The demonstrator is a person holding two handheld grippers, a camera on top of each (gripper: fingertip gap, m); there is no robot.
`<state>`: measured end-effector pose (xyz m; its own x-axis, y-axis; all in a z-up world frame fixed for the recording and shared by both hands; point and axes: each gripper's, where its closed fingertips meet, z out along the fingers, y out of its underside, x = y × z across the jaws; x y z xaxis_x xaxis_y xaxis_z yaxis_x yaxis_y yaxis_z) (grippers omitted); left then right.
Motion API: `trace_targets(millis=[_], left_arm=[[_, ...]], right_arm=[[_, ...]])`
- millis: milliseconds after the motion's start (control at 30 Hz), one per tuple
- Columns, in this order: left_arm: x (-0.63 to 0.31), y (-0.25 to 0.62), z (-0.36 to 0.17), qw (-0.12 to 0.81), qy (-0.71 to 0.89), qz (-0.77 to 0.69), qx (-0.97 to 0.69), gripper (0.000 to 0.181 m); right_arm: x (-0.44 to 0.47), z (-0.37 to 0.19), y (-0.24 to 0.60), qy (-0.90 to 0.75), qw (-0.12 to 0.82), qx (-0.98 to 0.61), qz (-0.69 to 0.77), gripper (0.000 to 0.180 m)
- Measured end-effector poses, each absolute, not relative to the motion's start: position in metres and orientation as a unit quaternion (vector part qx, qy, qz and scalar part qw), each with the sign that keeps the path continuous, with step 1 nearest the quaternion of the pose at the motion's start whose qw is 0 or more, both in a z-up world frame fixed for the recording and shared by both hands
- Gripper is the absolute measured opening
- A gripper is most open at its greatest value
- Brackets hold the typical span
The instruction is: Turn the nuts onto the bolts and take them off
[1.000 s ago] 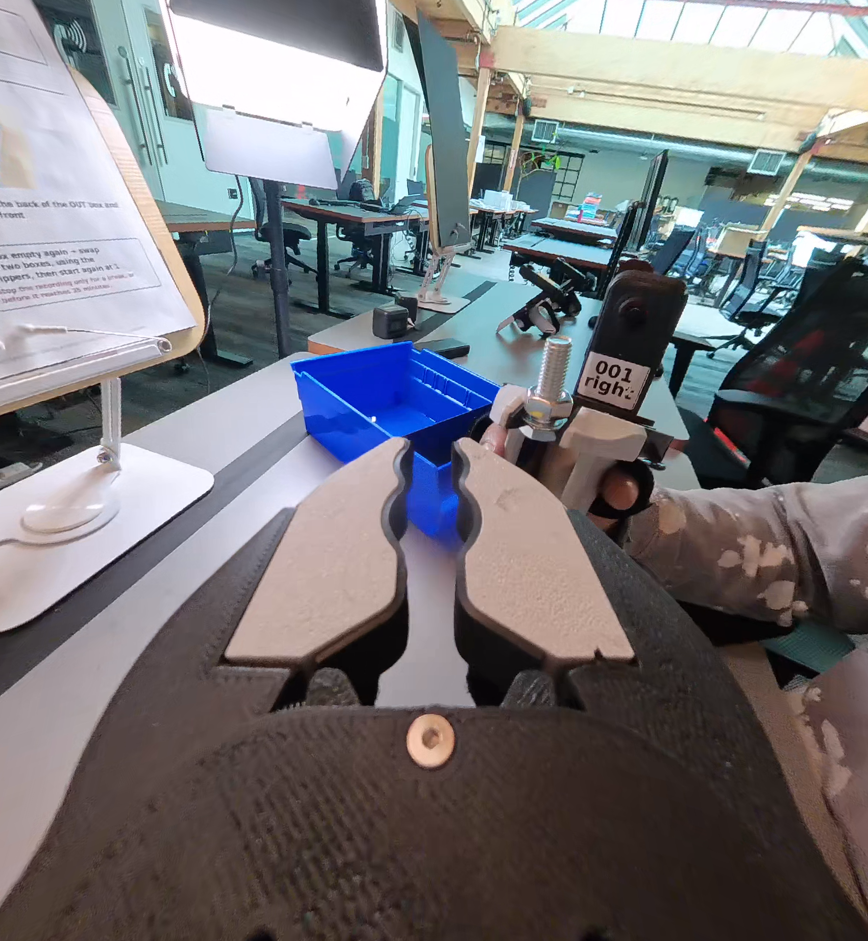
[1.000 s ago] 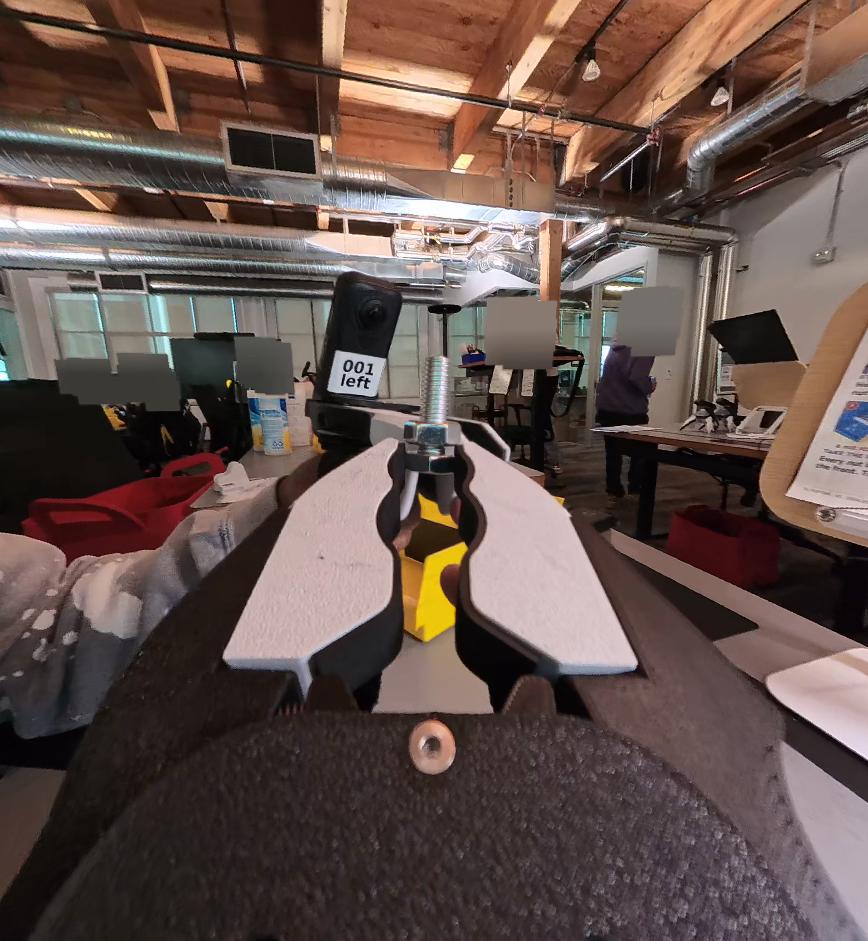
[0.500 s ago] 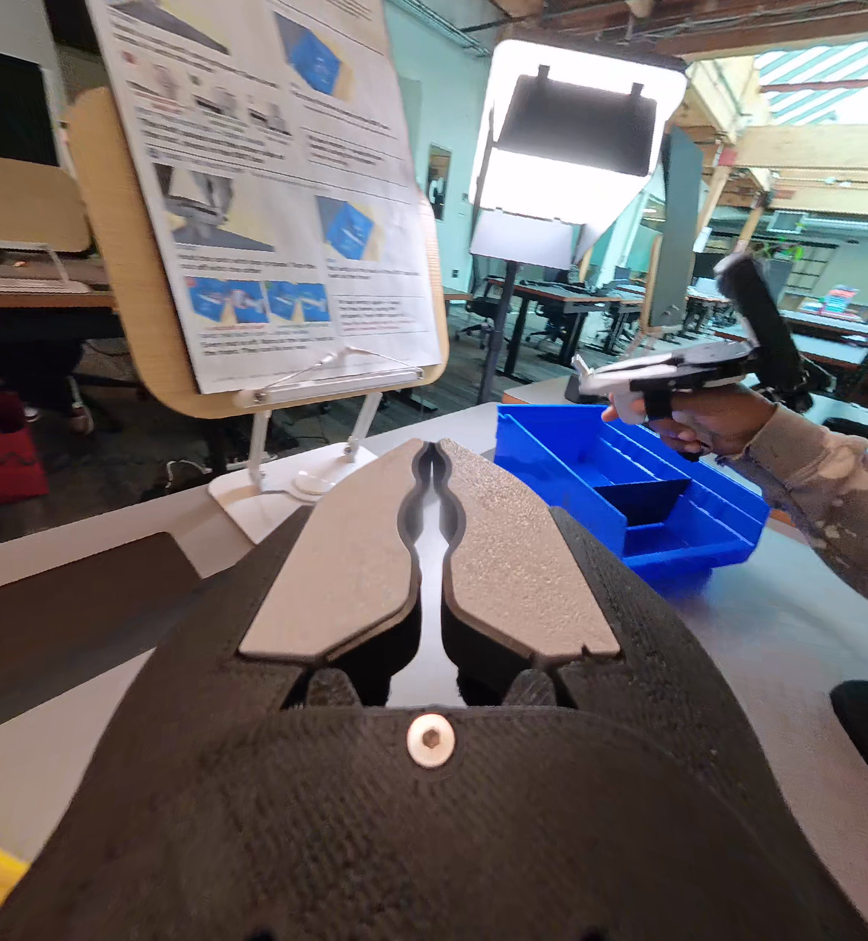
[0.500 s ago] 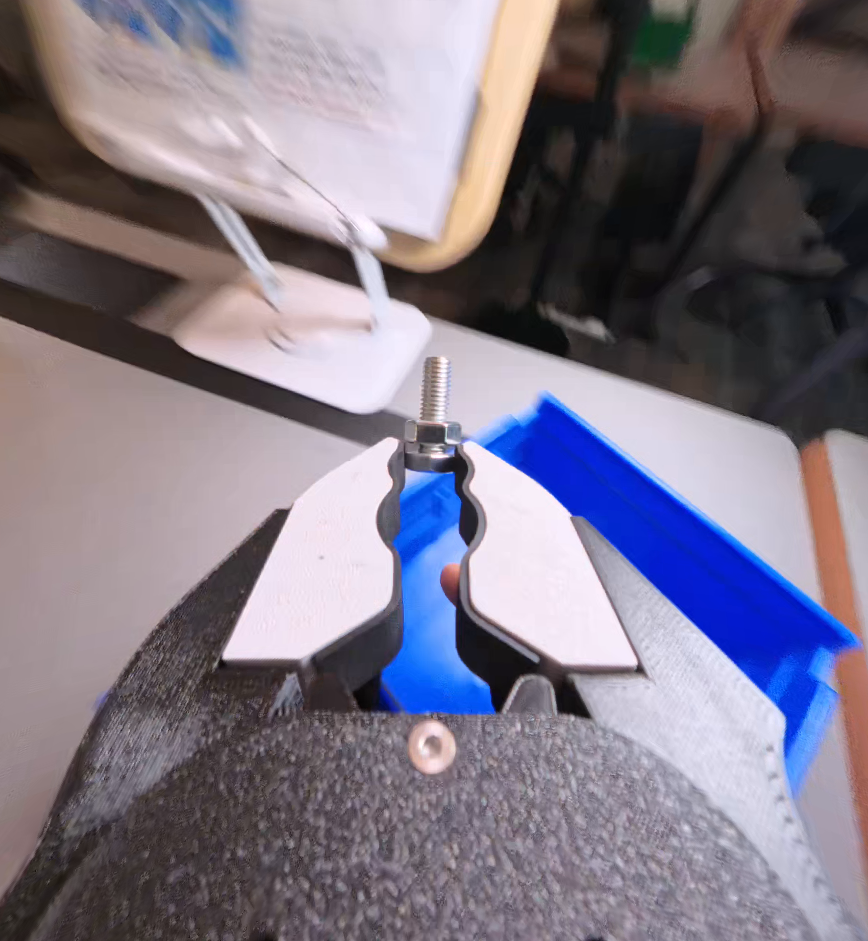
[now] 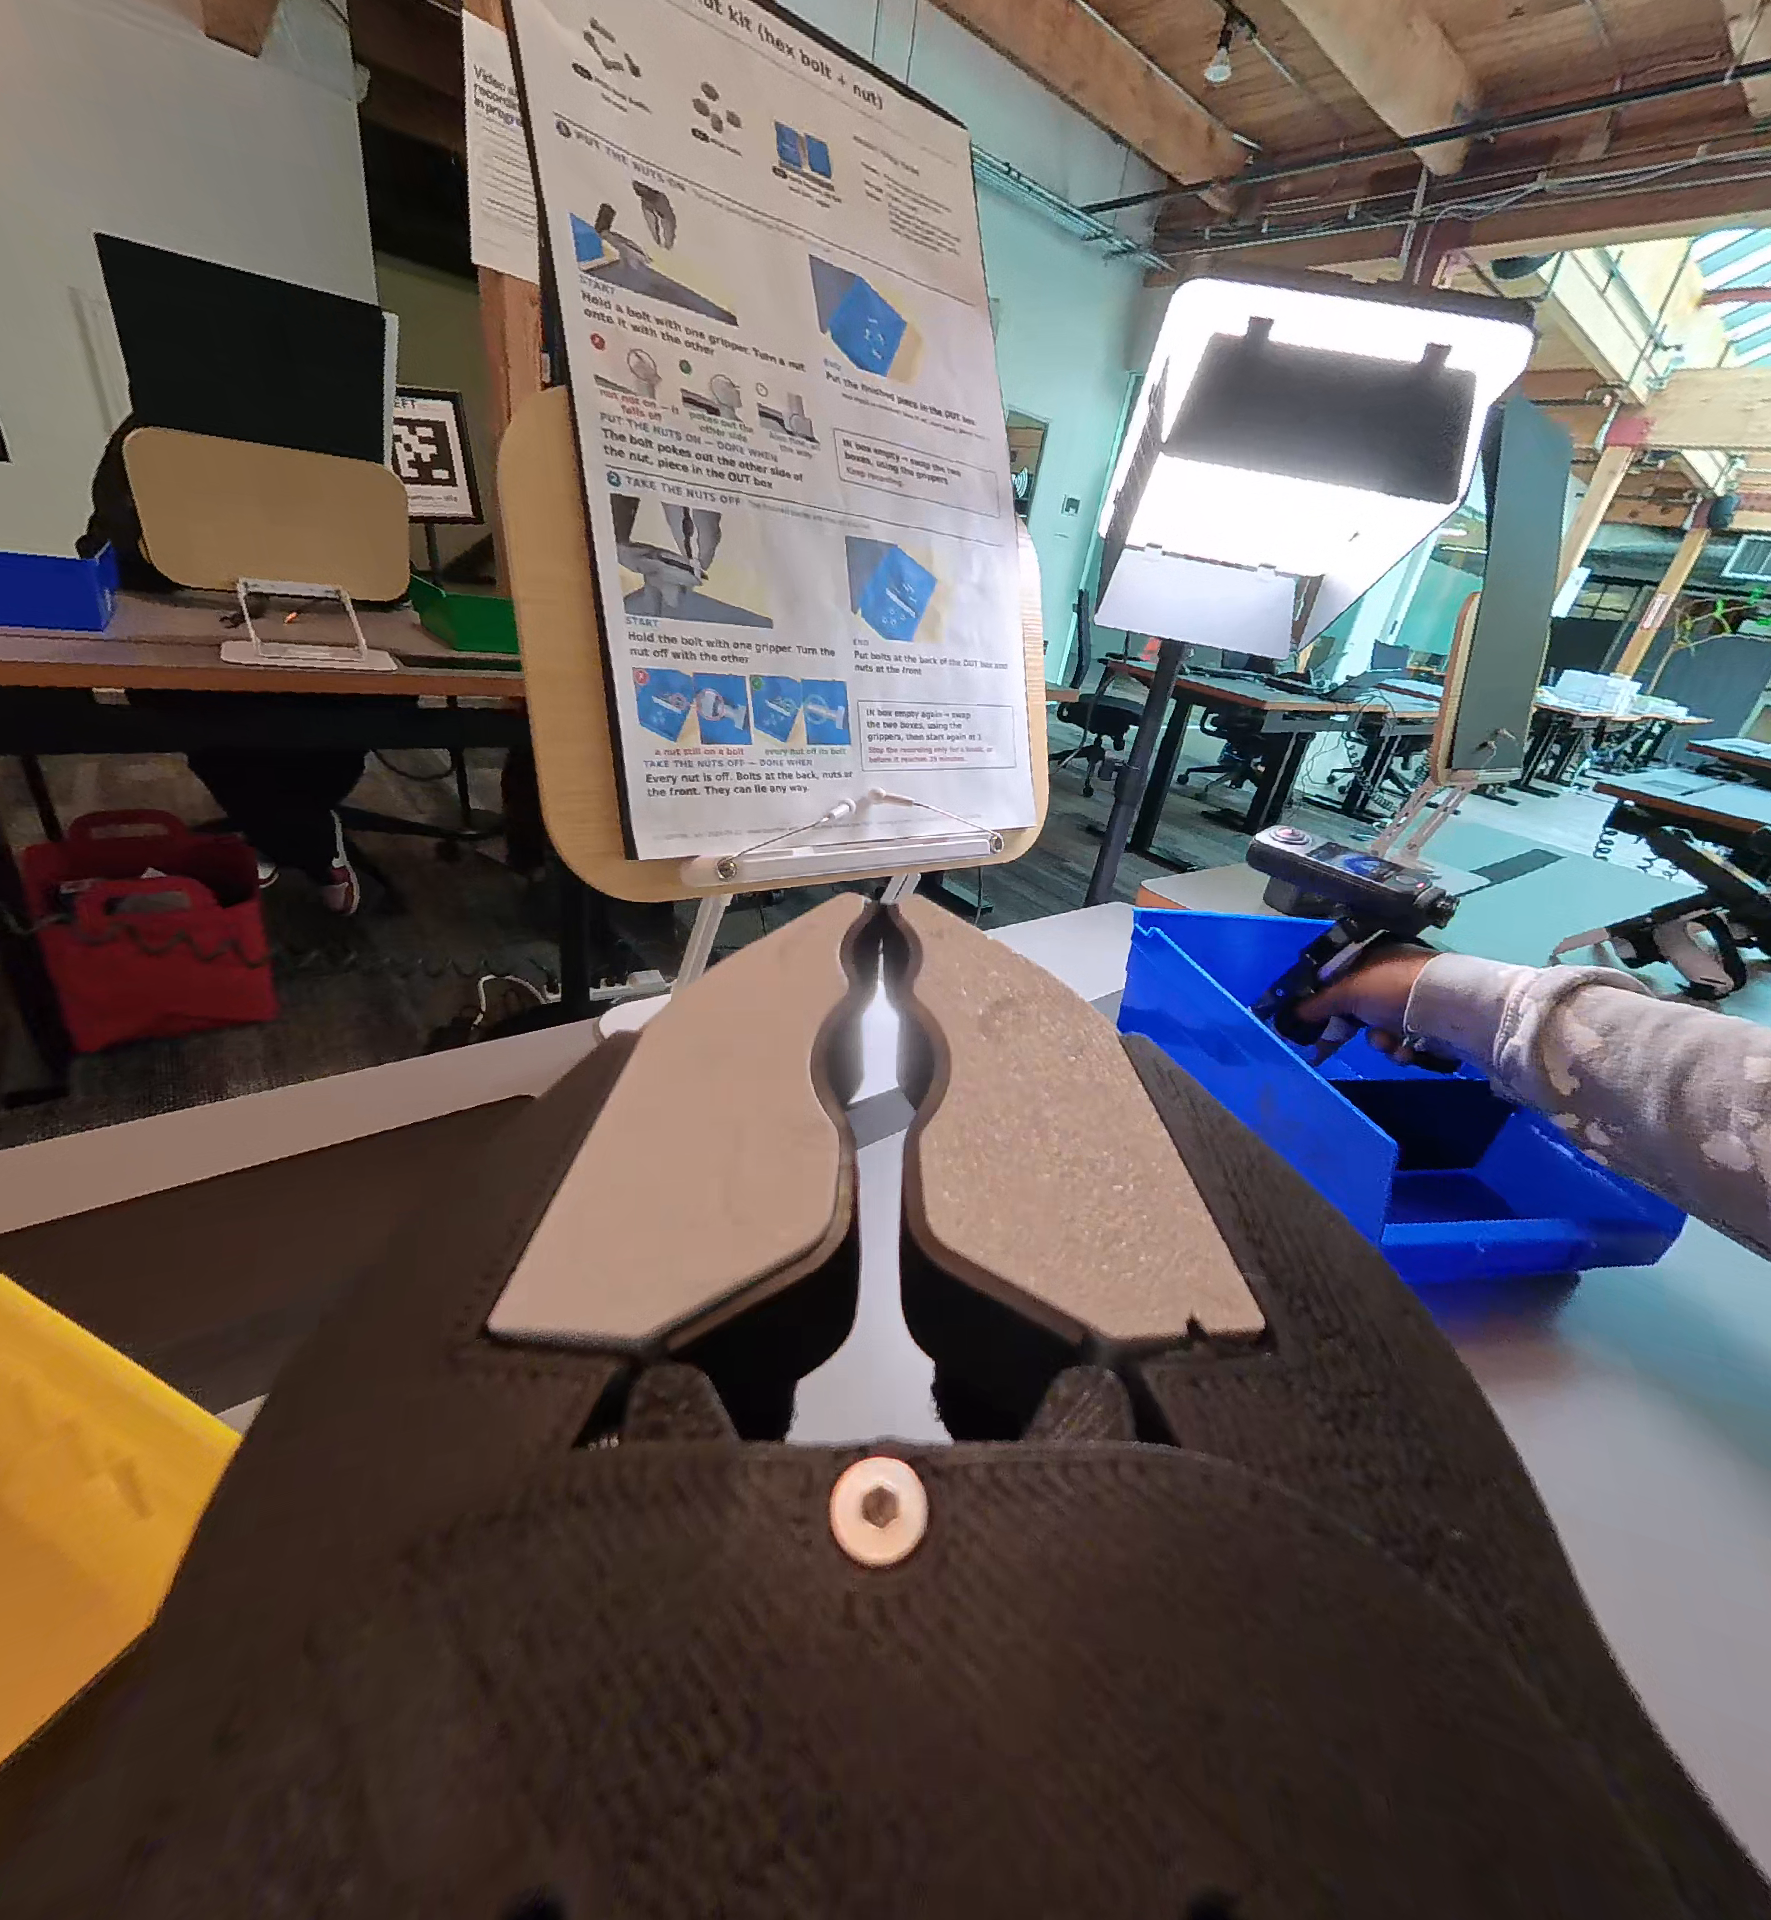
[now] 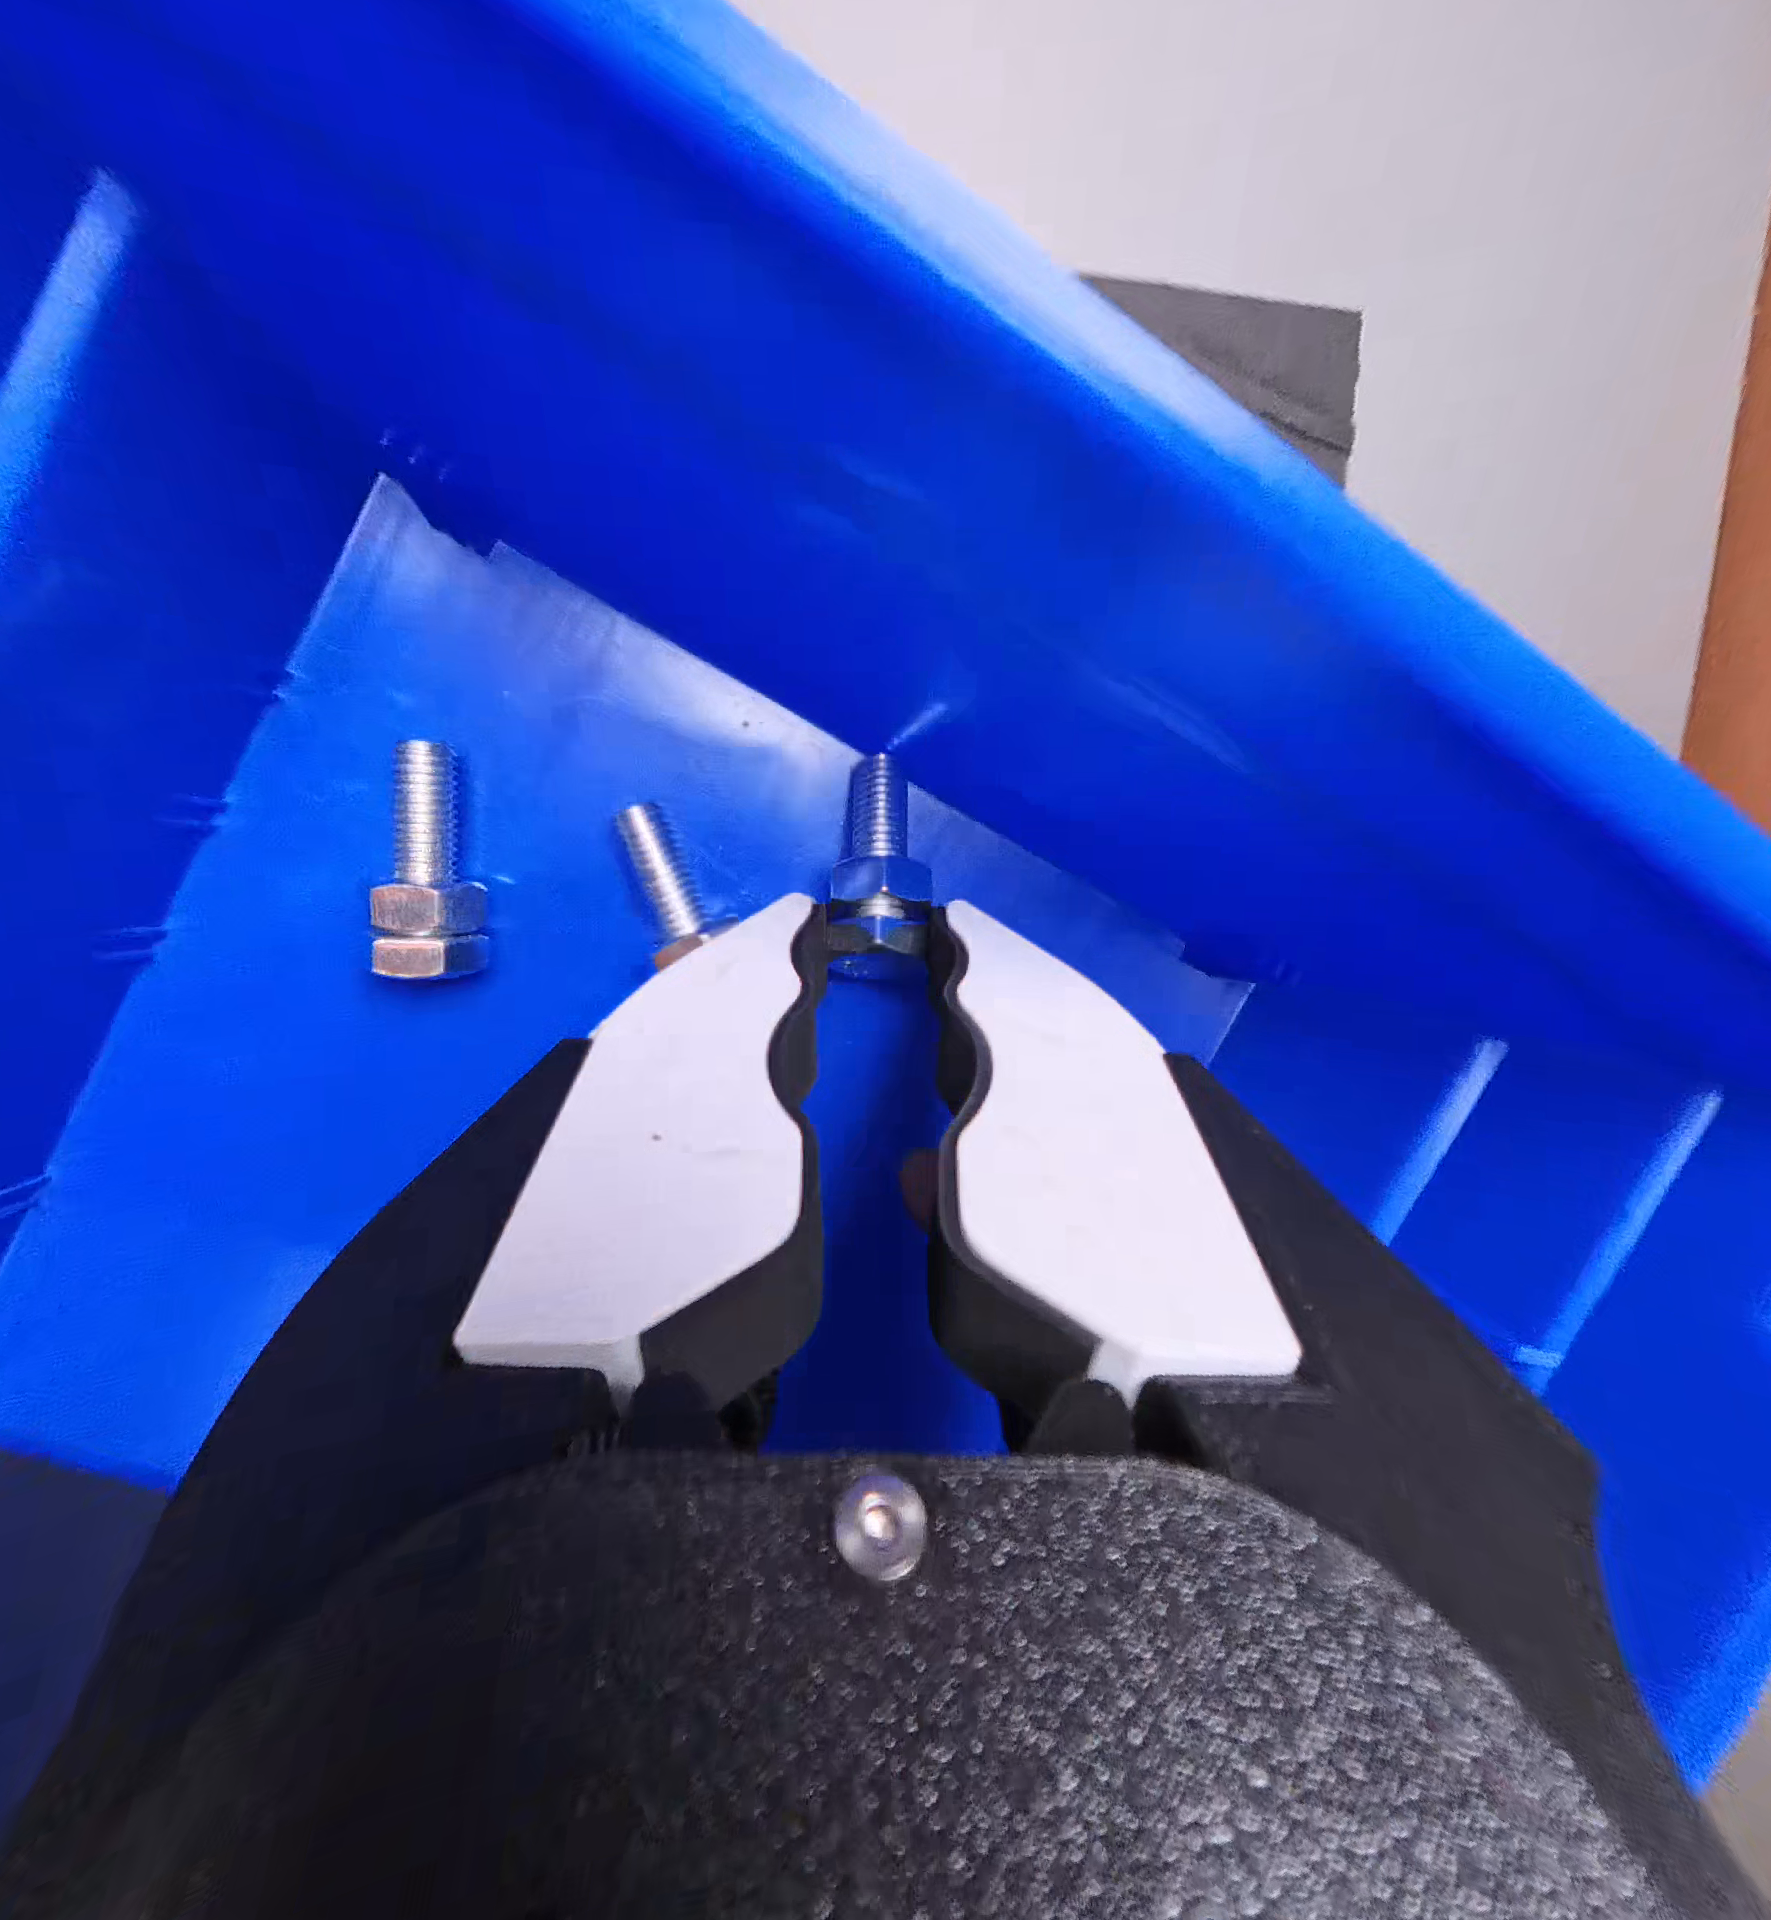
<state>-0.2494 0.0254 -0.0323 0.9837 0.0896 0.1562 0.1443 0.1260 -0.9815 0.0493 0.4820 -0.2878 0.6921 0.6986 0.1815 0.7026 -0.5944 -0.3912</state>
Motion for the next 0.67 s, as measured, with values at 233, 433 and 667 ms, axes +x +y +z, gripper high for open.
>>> trace_targets(millis=[233,433,667], left_arm=[[-0.262,0.021,-0.034,0.740,-0.094,-0.010,-0.666,0.002],[-0.304,-0.011,-0.036,0.722,-0.141,0.046,-0.676,0.010],[-0.403,-0.053,-0.090,0.546,-0.236,0.117,-0.795,0.021]], right_arm=[[0.053,-0.291,0.464,-0.432,0.158,-0.888,-0.012,0.020],[0.015,-0.195,0.420,-0.479,0.352,-0.798,0.102,0.030],[0.013,-0.124,0.230,-0.555,0.446,-0.620,0.328,0.031]])
